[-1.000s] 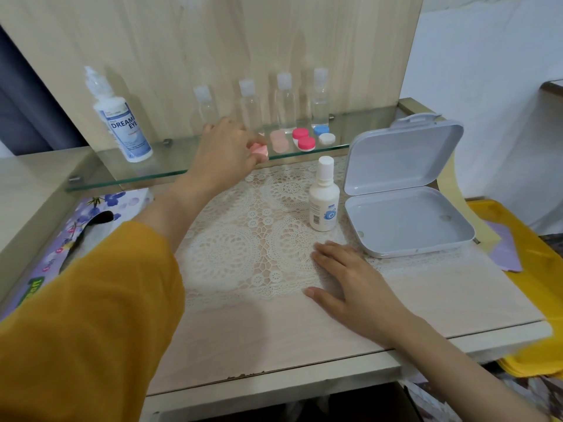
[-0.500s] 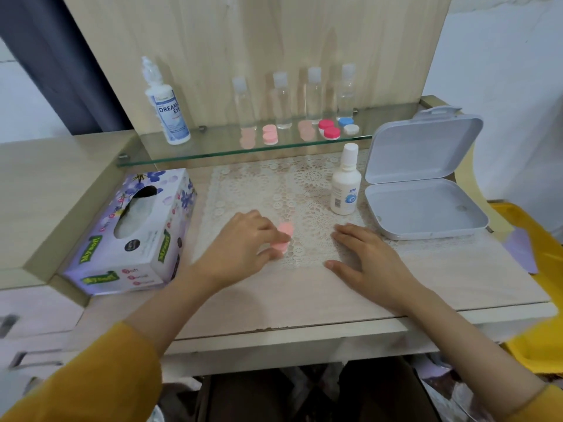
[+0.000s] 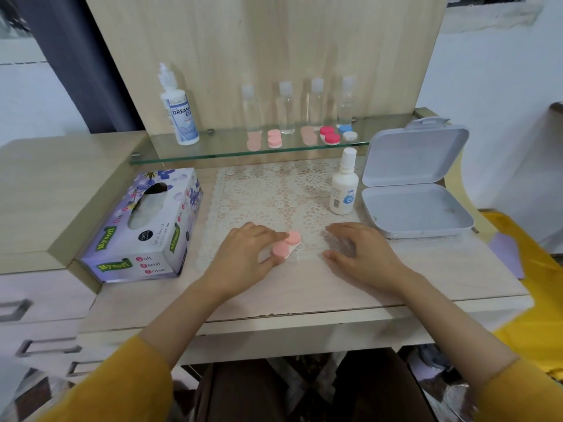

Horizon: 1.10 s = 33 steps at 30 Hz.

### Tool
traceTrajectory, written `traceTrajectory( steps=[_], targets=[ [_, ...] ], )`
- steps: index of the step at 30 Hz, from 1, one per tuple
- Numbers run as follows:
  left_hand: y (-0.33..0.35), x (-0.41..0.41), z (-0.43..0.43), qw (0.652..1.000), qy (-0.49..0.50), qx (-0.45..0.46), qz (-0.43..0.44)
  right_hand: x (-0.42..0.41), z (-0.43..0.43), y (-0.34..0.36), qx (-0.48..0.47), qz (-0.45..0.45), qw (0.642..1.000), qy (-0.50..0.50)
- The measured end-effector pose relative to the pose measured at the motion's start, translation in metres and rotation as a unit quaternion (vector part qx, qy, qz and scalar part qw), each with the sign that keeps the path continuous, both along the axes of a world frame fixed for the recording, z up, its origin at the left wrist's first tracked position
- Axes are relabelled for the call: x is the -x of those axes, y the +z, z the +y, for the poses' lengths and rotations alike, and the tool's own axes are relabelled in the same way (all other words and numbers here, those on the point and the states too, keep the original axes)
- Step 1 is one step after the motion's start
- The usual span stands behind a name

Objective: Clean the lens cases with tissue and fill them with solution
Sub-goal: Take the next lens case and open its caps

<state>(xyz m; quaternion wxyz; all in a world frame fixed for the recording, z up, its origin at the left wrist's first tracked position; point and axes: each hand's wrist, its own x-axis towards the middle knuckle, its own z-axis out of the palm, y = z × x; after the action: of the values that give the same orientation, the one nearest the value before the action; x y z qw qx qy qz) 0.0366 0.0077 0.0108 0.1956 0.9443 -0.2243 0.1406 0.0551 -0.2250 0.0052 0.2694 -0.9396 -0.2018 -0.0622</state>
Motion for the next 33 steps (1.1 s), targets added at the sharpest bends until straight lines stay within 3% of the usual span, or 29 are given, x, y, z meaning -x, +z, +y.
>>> traceTrajectory(
  steps=[7, 19, 24, 33],
  targets=[
    [-0.009, 0.009, -0.014, 0.991, 0.117, 0.056, 0.026, -0.006, 0.046, 0.012, 0.016, 0.023, 0.998, 0.063],
    [-0.012, 0.004, -0.004, 0.991, 0.036, 0.063, 0.113, -0.003, 0.041, 0.005, -0.038, 0.042, 0.993, 0.101],
    [-0.017, 0.008, -0.012, 0.992, 0.052, 0.085, 0.077, 0.002, 0.043, -0.007, -0.089, 0.022, 0.993, 0.075],
    [-0.018, 0.010, -0.021, 0.989, 0.117, 0.087, 0.035, 0.009, 0.047, -0.017, -0.100, -0.026, 0.993, 0.060]
  ],
)
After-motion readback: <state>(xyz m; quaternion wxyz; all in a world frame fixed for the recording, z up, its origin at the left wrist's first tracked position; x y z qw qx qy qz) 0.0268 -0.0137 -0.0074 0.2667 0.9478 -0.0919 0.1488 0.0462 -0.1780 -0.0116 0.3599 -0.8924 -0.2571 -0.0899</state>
